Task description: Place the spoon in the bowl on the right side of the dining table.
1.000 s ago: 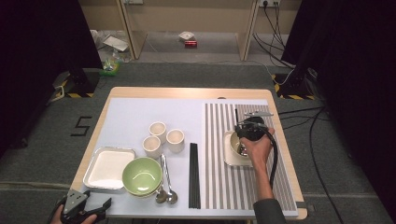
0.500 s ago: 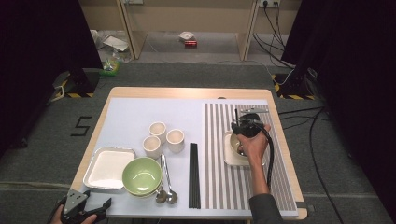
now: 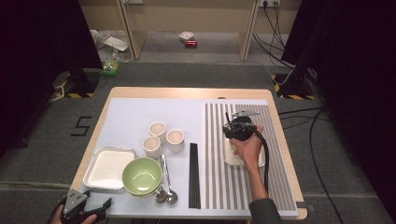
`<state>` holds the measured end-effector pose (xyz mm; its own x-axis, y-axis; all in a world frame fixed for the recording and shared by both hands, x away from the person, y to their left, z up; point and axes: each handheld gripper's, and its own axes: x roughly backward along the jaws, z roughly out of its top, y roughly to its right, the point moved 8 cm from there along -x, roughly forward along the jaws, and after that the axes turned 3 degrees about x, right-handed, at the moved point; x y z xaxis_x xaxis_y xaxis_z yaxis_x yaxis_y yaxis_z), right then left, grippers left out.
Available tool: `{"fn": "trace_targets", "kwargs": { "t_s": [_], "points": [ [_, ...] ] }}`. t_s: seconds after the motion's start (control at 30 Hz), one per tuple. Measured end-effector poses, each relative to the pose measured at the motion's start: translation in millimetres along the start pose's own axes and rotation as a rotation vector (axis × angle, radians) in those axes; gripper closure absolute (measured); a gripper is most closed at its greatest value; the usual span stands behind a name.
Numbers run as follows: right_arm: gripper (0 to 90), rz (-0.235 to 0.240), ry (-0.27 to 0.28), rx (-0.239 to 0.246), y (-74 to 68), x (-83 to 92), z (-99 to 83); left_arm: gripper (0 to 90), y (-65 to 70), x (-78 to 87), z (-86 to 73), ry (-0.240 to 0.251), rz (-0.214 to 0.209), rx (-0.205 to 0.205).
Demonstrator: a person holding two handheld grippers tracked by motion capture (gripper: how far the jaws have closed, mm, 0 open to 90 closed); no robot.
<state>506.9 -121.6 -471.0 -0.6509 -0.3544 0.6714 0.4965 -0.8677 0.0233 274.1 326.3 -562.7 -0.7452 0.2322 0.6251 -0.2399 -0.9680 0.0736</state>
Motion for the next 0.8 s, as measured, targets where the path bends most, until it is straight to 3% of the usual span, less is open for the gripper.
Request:
{"fn": "trace_targets", "kwargs": {
  "t_s": [0.3, 0.8],
  "points": [
    [57.7, 0.073, -0.006, 0.073, -23.3, 9.0, -5.9, 12.6, 0.0, 0.0, 0.0, 0.000, 0.000, 0.000],
    [51.1, 0.167, 0.009, 0.093, -42.1, 30.6, -17.8, 12.6, 0.1, 0.0, 0.0, 0.000, 0.001, 0.000]
  ]
}}
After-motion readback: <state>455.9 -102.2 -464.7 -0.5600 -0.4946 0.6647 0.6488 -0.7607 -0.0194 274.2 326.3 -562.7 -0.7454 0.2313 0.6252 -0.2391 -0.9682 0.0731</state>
